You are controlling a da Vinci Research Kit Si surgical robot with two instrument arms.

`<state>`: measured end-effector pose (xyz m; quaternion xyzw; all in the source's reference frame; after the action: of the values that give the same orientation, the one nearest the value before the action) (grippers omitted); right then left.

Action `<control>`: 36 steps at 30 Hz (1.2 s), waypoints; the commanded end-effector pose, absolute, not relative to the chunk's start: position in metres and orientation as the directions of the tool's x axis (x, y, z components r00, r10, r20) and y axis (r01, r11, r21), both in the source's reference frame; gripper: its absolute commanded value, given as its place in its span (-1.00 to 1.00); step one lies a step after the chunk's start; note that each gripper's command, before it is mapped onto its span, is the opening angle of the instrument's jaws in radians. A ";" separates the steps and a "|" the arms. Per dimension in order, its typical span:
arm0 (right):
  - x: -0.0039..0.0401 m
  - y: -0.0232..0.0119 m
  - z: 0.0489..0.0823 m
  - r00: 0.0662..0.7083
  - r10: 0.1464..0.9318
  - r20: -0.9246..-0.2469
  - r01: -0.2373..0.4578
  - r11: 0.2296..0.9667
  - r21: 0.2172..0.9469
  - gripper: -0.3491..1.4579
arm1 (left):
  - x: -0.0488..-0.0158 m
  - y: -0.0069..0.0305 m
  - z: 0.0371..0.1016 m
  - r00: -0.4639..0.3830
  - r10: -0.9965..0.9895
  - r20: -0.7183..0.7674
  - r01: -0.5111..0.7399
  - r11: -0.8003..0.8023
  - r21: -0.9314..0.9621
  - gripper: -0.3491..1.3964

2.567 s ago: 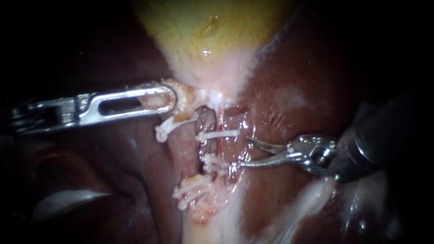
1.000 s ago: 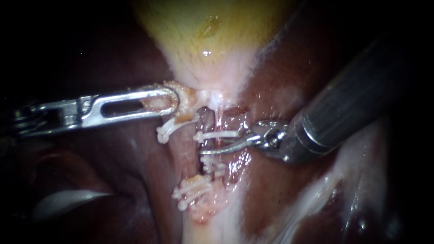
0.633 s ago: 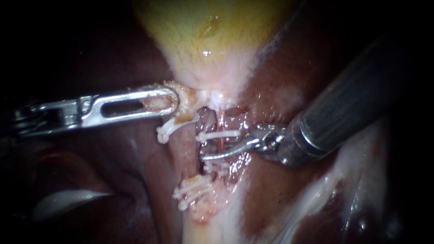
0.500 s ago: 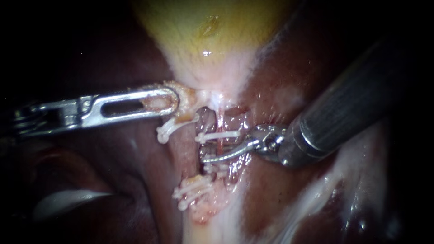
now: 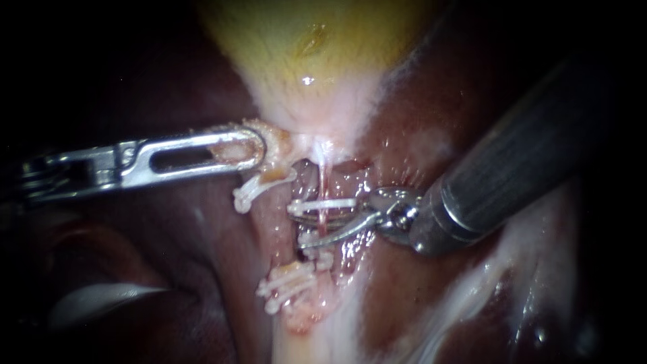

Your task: Go to the cutting position right tube

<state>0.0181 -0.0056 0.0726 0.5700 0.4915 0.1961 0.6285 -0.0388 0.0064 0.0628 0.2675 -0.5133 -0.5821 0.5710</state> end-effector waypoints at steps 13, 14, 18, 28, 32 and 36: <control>0.0199 -0.0063 0.0723 0.420 0.792 -0.443 0.380 0.290 0.878 0.84 | -0.0387 0.0064 0.0631 -0.204 -0.940 0.275 0.389 0.180 0.903 -1.00; 0.0200 -0.0064 0.0723 0.420 0.792 -0.443 0.380 0.290 0.878 0.84 | -0.0387 0.0064 0.0631 -0.204 -0.940 0.275 0.389 0.180 0.903 -1.00; 0.0202 -0.0066 0.0720 0.416 0.794 -0.443 0.384 0.288 0.877 0.84 | -0.0387 0.0064 0.0632 -0.204 -0.940 0.275 0.389 0.180 0.903 -1.00; 0.0218 -0.0064 0.0716 0.377 0.811 -0.447 0.398 0.293 0.869 0.84 | -0.0388 0.0064 0.0632 -0.204 -0.939 0.276 0.389 0.181 0.903 -1.00; 0.0226 -0.0062 0.0717 0.358 0.813 -0.459 0.395 0.314 0.863 0.86 | -0.0387 0.0064 0.0632 -0.204 -0.939 0.276 0.389 0.181 0.903 -1.00; 0.0229 -0.0062 0.0717 0.349 0.814 -0.463 0.391 0.323 0.862 0.88 | -0.0387 0.0064 0.0632 -0.204 -0.939 0.276 0.389 0.181 0.903 -1.00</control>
<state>0.0229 -0.0062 0.0717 0.5547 0.5433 0.1745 0.6056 -0.0387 0.0064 0.0632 0.2678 -0.5139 -0.5813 0.5713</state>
